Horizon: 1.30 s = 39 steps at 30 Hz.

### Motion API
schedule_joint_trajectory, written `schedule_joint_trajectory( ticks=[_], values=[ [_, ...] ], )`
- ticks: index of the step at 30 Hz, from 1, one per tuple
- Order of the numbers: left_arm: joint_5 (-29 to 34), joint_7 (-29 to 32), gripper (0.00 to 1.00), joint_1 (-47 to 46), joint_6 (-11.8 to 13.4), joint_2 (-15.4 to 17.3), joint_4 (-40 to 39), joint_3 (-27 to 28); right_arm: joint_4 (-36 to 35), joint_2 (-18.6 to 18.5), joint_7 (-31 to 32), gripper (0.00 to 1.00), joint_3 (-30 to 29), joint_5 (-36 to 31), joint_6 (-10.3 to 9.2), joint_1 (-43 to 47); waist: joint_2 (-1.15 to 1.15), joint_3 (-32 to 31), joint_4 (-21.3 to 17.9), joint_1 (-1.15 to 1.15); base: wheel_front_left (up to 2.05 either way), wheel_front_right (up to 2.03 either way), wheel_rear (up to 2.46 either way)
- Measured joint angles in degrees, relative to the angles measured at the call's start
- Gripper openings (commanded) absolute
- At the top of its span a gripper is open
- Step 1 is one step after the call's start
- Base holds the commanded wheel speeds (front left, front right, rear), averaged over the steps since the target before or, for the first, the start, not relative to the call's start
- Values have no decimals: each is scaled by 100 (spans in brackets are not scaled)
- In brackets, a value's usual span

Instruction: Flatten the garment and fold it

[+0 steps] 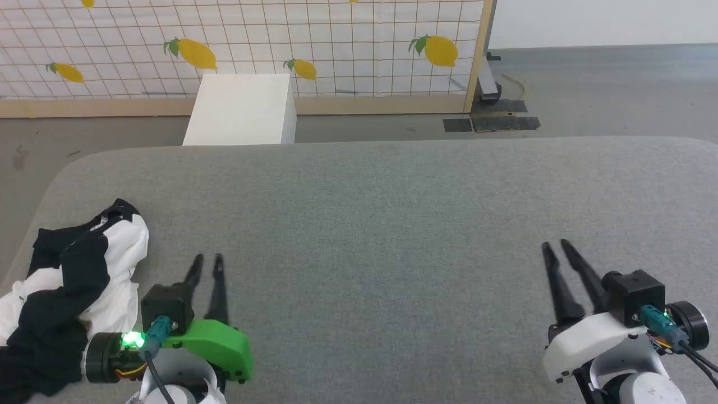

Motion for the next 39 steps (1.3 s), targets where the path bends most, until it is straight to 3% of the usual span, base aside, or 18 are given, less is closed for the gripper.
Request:
schedule_joint_trajectory(
  ticks=[20,39],
  values=[
    [-101,-203,100,-1,1,0,144,-49,71,0,-204,100,-130,177,0,24,0,6,71,0,0,0,0],
    [-182,-427,100,0,55,0,252,-22,169,0,-414,100,-174,315,0,92,0,18,563,0,0,0,0]
  ],
)
